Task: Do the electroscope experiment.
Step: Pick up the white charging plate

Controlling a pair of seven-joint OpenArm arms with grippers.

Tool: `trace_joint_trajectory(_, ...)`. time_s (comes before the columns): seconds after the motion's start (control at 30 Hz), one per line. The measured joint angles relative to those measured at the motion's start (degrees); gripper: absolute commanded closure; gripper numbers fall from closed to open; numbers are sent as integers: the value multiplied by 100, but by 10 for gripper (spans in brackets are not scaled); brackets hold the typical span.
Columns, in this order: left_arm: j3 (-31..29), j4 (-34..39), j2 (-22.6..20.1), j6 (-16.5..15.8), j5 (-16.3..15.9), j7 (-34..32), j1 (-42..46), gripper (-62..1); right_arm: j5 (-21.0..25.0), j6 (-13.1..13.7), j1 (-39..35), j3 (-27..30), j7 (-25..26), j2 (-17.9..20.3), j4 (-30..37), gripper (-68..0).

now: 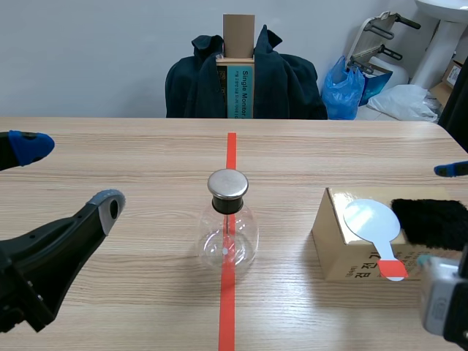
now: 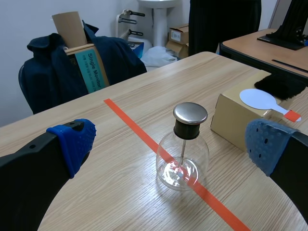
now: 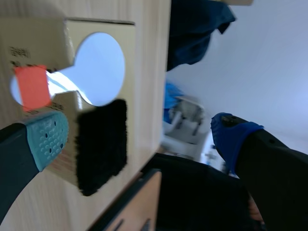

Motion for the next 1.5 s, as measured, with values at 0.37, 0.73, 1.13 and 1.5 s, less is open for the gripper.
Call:
trace_joint_trajectory(0.37,0,0,0,2,0,24,0,-623,-1108,-2938,907,-1097,-55,-330,-2824,-609)
trace_joint_trajectory(0.73,0,0,0,0,0,24,0,-623,-1110,-3842,1598,-2426,-1281,-535,-3578,-609)
trace_joint_trajectory(1.13,0,0,0,0,0,44,0,-623,-1169,-3842,1558,-2575,-1996,-538,-3550,-608)
trace_joint_trajectory(1.5,0,0,0,0,0,46,0,-623,-1239,-3840,1609,-2573,-1969,-538,-3536,-437)
